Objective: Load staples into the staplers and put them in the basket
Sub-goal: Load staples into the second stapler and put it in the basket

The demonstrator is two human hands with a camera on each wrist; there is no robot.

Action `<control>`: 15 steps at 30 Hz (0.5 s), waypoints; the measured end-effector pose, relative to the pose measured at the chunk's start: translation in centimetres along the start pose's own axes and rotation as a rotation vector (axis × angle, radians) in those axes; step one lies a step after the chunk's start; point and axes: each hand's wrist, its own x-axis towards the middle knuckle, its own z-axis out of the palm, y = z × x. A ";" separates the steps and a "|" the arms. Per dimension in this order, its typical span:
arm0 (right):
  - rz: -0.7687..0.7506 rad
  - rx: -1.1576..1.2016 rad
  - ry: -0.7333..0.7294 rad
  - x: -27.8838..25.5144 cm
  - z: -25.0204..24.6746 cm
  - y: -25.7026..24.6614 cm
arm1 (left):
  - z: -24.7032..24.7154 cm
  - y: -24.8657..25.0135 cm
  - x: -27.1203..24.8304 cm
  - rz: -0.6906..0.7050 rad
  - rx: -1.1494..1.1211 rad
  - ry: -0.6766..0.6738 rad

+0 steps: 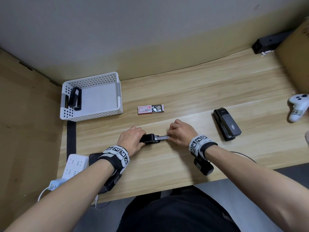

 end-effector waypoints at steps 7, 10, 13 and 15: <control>0.014 -0.001 0.006 -0.1 0.1 -0.1 | 0.1 -0.1 -0.3 0.021 -0.051 0.052; 0.011 -0.008 0.008 -0.1 0.1 -0.2 | 0.7 -0.2 -1.0 0.045 -0.088 0.139; 0.012 -0.004 0.005 0.0 0.2 -0.3 | 1.4 -0.3 -1.3 0.064 -0.105 0.198; 0.023 0.002 -0.004 -0.1 0.2 -0.3 | 1.5 -0.3 -1.2 0.076 -0.110 0.220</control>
